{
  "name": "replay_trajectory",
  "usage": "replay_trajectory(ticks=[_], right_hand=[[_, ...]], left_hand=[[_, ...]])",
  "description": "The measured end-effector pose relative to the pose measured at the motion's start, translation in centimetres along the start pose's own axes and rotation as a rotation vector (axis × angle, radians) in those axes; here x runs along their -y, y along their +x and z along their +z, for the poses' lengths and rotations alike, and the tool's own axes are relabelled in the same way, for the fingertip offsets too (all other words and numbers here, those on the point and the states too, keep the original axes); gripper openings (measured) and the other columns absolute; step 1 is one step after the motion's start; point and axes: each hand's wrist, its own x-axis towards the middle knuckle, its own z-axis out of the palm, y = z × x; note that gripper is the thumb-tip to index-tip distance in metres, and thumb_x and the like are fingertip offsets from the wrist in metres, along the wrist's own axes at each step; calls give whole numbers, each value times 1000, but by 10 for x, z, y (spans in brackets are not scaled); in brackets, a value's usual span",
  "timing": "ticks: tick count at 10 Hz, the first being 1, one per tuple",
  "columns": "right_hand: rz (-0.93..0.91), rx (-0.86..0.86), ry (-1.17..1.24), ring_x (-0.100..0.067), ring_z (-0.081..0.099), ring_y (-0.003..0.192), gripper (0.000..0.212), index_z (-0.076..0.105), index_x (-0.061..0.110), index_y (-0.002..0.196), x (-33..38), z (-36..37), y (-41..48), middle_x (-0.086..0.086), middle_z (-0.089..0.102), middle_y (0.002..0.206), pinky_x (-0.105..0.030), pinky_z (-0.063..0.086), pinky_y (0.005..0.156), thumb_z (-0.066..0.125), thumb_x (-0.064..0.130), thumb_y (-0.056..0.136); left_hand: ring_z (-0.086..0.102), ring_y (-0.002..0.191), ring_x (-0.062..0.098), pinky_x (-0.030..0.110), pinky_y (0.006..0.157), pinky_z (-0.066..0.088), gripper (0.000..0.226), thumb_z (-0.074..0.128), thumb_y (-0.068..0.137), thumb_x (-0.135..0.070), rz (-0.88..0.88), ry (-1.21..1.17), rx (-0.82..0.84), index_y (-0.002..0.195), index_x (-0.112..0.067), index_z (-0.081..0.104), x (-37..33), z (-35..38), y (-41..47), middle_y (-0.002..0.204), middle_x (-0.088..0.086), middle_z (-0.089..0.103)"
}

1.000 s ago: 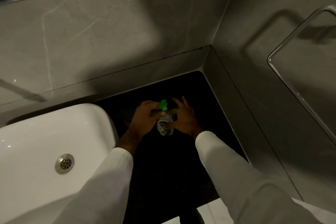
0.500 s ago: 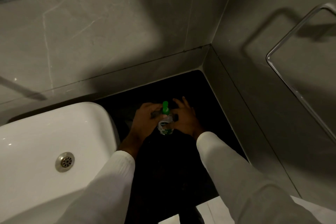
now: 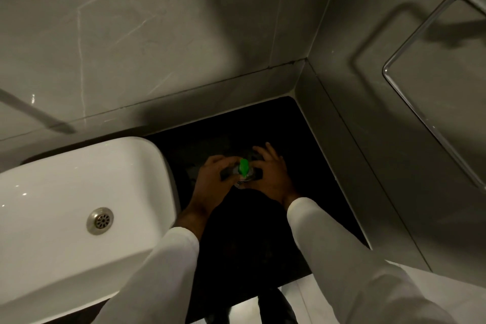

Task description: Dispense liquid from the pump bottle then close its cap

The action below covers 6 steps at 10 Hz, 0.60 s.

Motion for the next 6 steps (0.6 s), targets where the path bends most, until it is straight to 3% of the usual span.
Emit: replay_trajectory(ticks=[1, 2, 3, 4, 5, 6], right_hand=[[7, -5, -19, -25, 4, 161, 48, 77, 27, 118, 4, 1, -3, 6, 31, 167, -58, 4, 127, 80, 52, 77], [-5, -7, -74, -26, 5, 161, 51, 75, 29, 123, 4, 3, -5, 5, 32, 167, -56, 7, 127, 78, 53, 79], [-11, -7, -126, -26, 6, 161, 55, 71, 31, 128, 3, 4, -7, 5, 32, 166, -54, 9, 128, 76, 55, 80], [15, 7, -103, -28, 8, 160, 62, 67, 29, 134, 8, 6, -13, 0, 32, 167, -54, 15, 127, 78, 54, 79], [61, 59, -160, -30, 6, 161, 82, 52, 27, 148, 9, 1, -19, -3, 25, 169, -56, 18, 126, 82, 50, 75], [60, 87, -206, -32, 5, 161, 107, 24, 21, 162, 2, -19, -38, -8, 11, 172, -52, 20, 127, 84, 42, 76]], left_hand=[[50, 118, 9, -7, 91, 30, 38, 77, 84, -11, 7, 19, 14, 121, -18, 72, 2, -1, -4, 116, -9, 66], [51, 118, 11, -7, 92, 29, 39, 77, 84, -14, 28, 42, 24, 122, -21, 71, 0, -2, -8, 112, -24, 60], [53, 119, 13, -6, 93, 29, 41, 78, 82, -13, 24, 57, 19, 121, -20, 72, -3, -2, -10, 113, -16, 63], [55, 124, 17, 19, 107, 43, 44, 76, 84, -14, 13, 52, 47, 128, -20, 68, -10, -1, -20, 123, -2, 67], [55, 130, 21, 38, 112, 43, 59, 79, 83, -15, -38, 13, 96, 138, -17, 59, -16, -3, -25, 136, 3, 62], [41, 143, 27, 37, 119, 33, 96, 86, 75, -22, -160, 129, 239, 155, -16, 33, -15, -18, -30, 154, 9, 46]])
